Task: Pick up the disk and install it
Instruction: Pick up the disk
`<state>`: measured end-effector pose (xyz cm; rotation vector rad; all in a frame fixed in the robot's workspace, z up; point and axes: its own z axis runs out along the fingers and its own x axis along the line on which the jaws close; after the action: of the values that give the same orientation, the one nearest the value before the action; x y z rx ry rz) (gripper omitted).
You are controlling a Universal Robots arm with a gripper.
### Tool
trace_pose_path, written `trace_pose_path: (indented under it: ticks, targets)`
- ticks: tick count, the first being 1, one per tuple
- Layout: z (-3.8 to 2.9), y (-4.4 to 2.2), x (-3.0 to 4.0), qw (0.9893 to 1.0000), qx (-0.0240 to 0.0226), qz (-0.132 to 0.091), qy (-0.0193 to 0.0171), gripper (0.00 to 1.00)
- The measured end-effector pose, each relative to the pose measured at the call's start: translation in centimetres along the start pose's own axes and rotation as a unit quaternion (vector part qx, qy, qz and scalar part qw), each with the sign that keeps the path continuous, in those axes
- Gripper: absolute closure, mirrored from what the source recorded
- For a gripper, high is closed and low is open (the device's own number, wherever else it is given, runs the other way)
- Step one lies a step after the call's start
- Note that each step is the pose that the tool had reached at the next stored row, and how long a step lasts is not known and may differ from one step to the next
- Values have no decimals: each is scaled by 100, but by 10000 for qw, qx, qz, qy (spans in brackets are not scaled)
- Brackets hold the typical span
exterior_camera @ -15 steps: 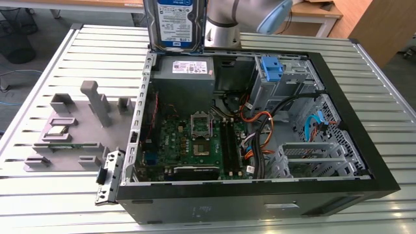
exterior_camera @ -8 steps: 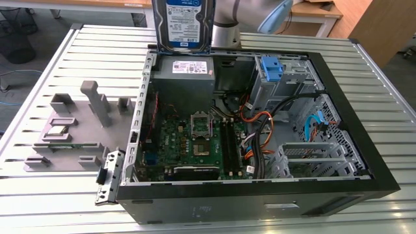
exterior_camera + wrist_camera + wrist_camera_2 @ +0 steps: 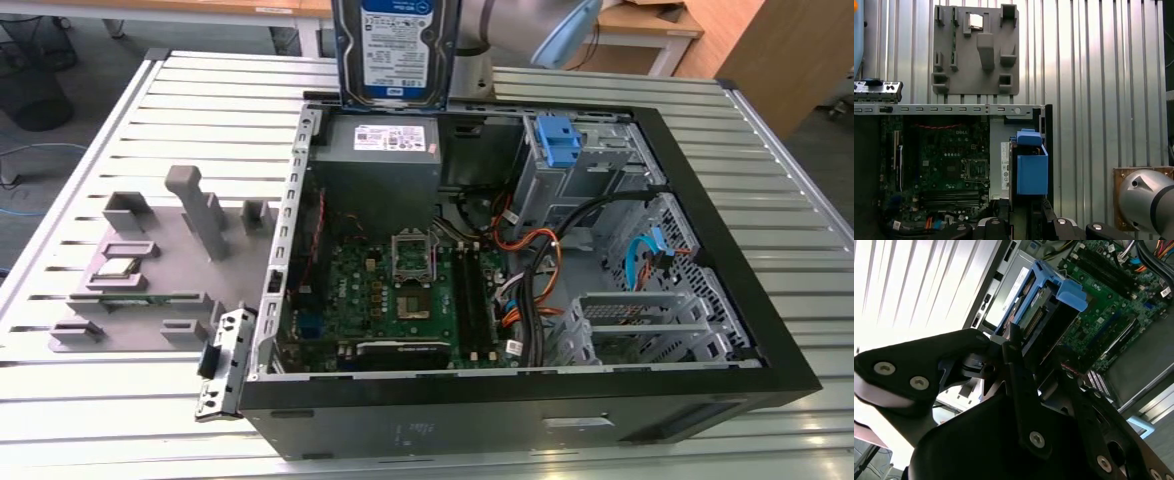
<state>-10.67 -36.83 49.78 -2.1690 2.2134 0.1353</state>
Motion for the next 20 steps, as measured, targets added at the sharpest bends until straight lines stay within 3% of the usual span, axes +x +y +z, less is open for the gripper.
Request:
trace_pose_path:
  ticks: [12,20]
  targets:
    - [-6,-228,-5,10000,-1,0,1,65]
    - [-6,-261,-5,10000,0,0,0,65]
